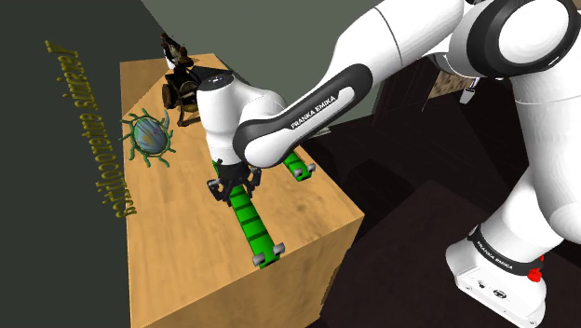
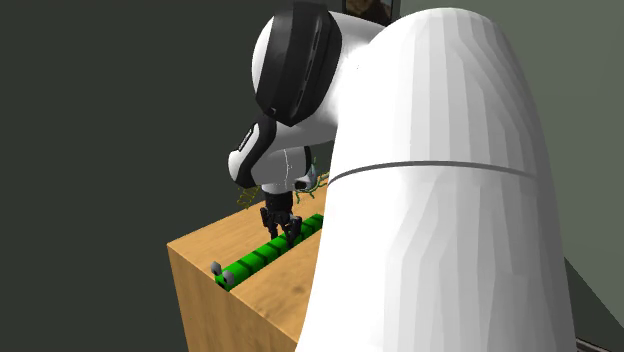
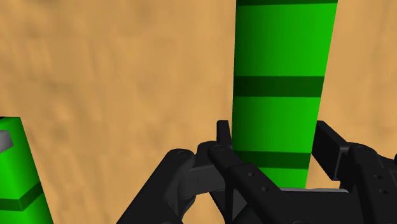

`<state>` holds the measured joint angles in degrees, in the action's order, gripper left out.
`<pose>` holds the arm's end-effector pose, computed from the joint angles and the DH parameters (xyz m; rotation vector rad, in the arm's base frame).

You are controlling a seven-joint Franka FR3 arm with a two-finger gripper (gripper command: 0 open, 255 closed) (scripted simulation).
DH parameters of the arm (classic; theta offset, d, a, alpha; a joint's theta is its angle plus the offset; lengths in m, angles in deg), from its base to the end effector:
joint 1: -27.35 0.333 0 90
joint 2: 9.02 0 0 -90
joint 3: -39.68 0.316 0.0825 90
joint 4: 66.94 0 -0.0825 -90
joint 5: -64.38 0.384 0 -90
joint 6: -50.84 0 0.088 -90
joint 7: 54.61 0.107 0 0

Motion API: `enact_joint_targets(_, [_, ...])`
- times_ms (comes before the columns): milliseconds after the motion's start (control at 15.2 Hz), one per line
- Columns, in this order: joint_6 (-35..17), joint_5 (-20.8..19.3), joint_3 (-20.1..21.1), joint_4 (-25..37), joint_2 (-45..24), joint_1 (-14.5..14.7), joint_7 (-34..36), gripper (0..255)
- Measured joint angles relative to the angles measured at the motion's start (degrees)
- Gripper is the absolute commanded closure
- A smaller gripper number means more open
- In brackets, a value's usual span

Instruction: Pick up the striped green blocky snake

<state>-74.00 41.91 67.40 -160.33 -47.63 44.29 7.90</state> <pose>0.5242 0.4390 0.2567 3.0942 -0.2558 -0.0041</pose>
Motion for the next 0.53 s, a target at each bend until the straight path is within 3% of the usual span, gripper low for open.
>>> enact_joint_targets(528, [1.5,0.7,0.5,0.2,1.4,-0.3,-0.4,255])
